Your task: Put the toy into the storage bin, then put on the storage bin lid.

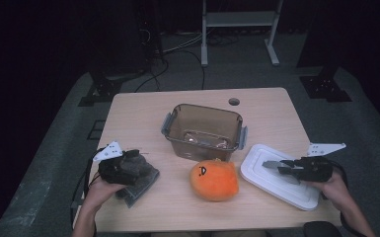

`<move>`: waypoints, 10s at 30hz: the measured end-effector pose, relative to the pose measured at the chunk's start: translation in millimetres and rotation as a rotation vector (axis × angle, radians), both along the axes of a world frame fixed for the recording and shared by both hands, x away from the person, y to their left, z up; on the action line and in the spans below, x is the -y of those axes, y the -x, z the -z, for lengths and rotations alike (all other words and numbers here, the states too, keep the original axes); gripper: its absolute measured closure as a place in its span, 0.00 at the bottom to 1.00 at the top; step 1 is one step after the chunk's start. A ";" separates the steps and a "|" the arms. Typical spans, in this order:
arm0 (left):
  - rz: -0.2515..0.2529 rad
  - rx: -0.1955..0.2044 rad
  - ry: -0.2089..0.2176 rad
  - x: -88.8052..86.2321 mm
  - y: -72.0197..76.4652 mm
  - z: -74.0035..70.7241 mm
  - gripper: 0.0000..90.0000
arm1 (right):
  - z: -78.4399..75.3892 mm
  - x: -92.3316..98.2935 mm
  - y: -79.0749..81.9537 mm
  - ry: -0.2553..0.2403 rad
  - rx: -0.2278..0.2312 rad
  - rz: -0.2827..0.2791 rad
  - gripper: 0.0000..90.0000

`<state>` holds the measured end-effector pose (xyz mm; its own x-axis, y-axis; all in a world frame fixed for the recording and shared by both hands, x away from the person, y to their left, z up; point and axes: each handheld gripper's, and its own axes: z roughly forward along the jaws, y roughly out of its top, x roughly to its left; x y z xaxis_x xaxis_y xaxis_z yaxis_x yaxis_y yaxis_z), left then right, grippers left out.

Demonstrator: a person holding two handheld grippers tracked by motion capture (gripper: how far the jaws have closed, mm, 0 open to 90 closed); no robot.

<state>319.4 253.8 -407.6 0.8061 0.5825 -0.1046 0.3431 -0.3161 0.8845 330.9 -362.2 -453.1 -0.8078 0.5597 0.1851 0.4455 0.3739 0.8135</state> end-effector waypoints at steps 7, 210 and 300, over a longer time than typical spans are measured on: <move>-0.001 0.002 -0.002 -0.7 0.1 -0.4 0.12 | 5.6 -1.9 1.8 0.006 -0.020 -0.003 0.72; -0.015 0.005 0.030 -12.5 2.1 -2.7 0.11 | -66.7 -230.3 9.3 -0.071 -0.040 -0.393 0.91; -0.030 0.009 0.049 -22.9 4.8 -3.3 0.10 | -181.5 -245.6 -120.8 -0.034 0.060 -0.217 0.91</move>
